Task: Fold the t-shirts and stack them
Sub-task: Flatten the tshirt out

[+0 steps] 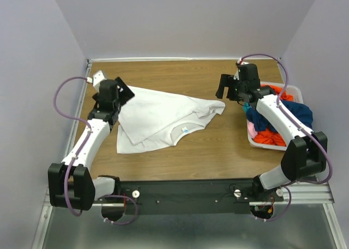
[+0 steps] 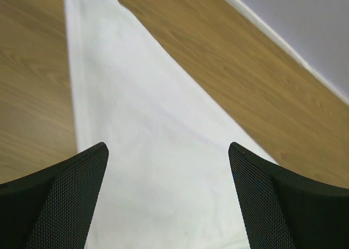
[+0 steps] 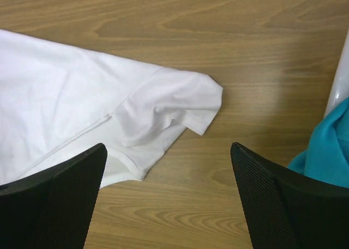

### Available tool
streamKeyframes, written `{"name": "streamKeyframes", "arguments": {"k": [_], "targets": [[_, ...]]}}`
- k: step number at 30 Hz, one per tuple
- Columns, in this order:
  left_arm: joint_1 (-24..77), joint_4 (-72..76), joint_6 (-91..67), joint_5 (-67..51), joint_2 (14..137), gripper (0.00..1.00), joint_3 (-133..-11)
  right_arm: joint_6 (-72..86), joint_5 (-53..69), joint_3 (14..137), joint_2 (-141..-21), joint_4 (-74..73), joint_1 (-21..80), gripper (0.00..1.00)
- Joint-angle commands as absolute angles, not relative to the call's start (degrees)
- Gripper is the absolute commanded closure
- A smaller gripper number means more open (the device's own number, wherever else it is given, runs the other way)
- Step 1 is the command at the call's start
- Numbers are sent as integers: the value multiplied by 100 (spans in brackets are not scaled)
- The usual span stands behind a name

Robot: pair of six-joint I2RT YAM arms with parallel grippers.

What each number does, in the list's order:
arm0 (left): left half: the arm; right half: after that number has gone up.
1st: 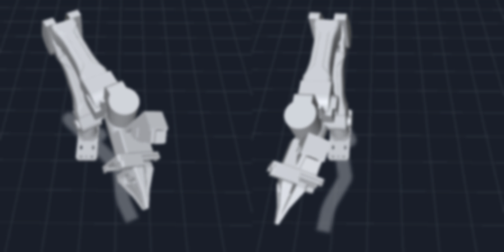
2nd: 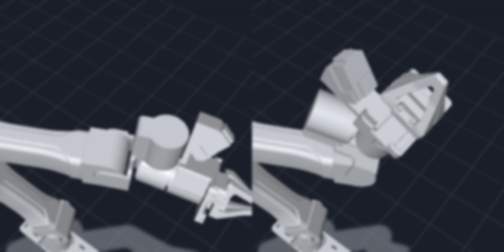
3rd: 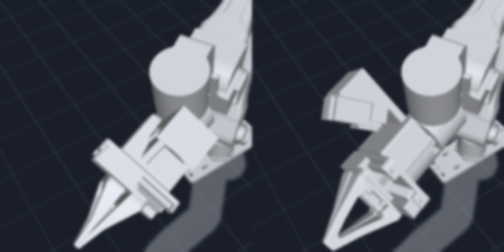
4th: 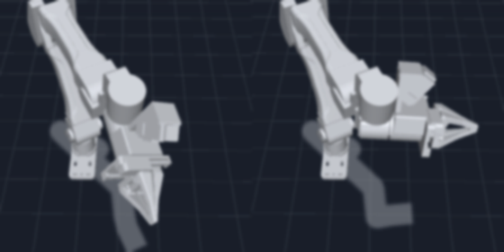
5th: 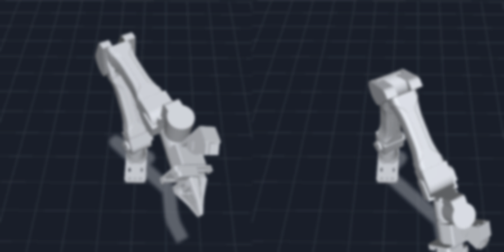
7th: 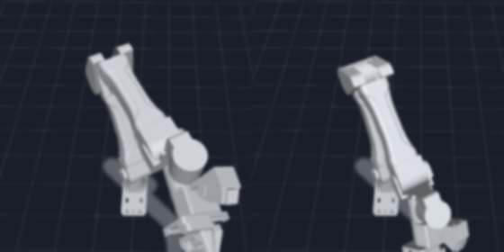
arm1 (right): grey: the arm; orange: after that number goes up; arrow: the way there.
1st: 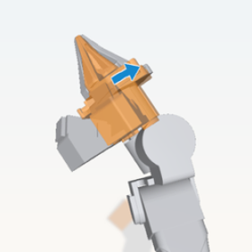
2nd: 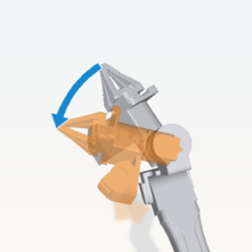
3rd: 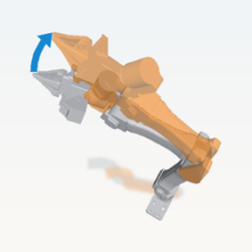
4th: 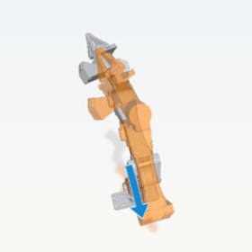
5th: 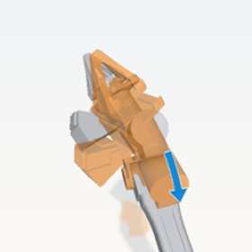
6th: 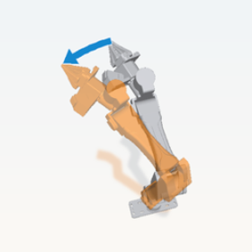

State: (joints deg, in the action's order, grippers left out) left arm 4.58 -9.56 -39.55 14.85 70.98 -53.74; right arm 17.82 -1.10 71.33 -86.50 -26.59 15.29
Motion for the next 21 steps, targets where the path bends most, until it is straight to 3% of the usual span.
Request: {"name": "streamKeyframes", "arguments": {"k": [1, 9, 17, 21], "targets": [[983, -1431, -4420, 1265, 6840, 2, -4712, 1872, 386, 6830, -8517, -2426, 1521, 0], [1327, -2320, -4851, 1294, 6196, 2, -3763, 1811, 378, 6408, -8315, -2338, 1529, 0], [1397, -2373, -4966, 694, 6161, 23, -3261, 1784, 132, 6275, -8358, -2347, 1529, 0], [1441, -2514, -5071, 773, 6144, 26, -3147, 1784, 106, 6232, -8341, -2347, 1529, 0]]}}
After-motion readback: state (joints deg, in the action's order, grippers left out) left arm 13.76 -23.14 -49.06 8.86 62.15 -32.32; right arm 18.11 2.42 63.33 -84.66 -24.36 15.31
